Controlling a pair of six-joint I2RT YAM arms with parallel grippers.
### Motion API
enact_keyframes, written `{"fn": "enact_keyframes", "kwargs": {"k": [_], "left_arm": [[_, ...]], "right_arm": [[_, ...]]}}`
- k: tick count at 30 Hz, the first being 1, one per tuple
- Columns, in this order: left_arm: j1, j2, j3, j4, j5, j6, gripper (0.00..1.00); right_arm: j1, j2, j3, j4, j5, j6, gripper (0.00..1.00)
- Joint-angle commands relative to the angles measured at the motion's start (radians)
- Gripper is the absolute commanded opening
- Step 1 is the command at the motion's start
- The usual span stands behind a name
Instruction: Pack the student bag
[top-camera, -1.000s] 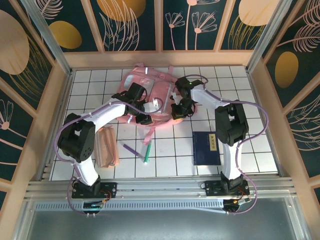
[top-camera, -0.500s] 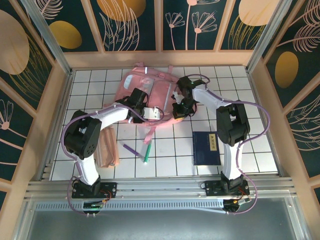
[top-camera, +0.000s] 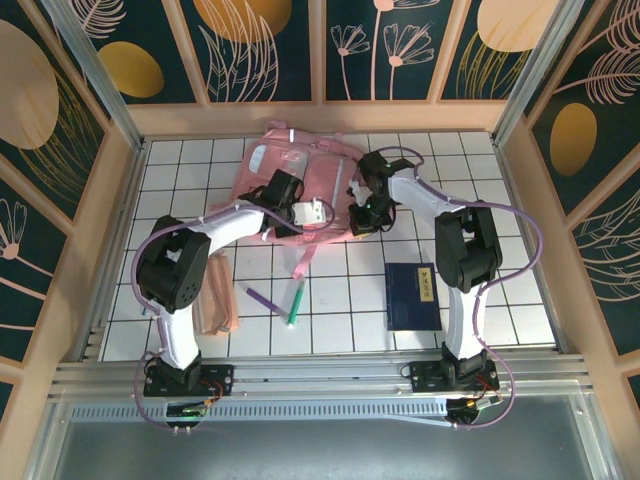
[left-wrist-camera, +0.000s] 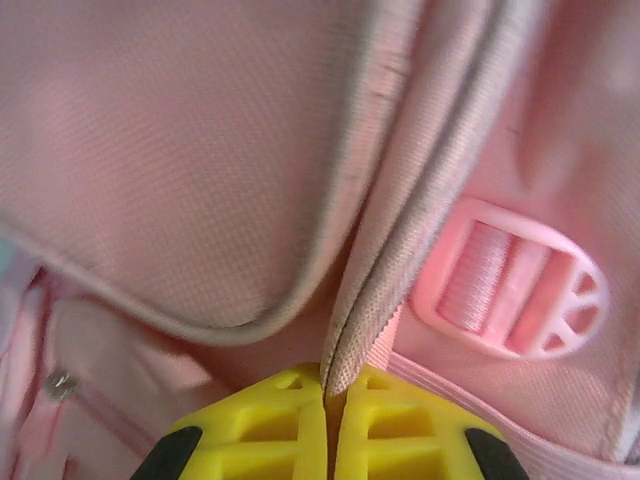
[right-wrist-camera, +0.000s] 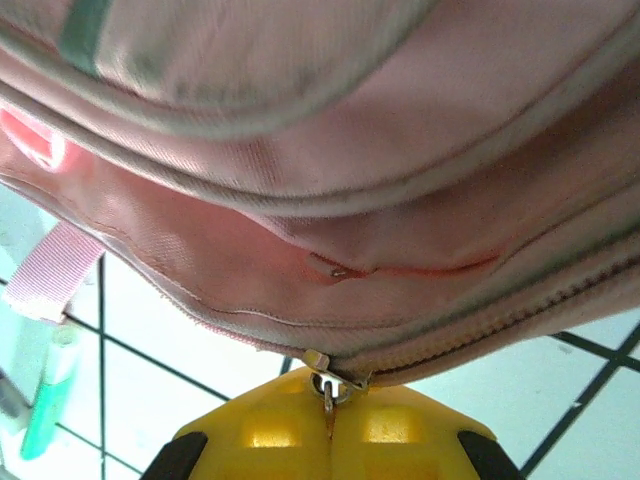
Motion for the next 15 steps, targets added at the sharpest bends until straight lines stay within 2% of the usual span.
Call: {"fn": "enact_keyframes", "kwargs": {"k": [1,6,15], "left_arm": [[-0.005,-0.003,0.165,-0.017,-0.090,-0.298,0.00],[-0.006,-0.052,0.207,-0.042,-0.060,-0.467,0.00],[-0.006,-0.051,0.232,-0.051,0.079,-0.751,0.00]], "right_arm": [[-0.004,-0.068,-0.031,-0.021,0.078,-0.051,0.00],[-0.005,-0.109,-0.106,0.029,0.162,-0.138,0.00],[0.066,-0.122,-0.060,0.087,0.098,-0.145,0.00]]}}
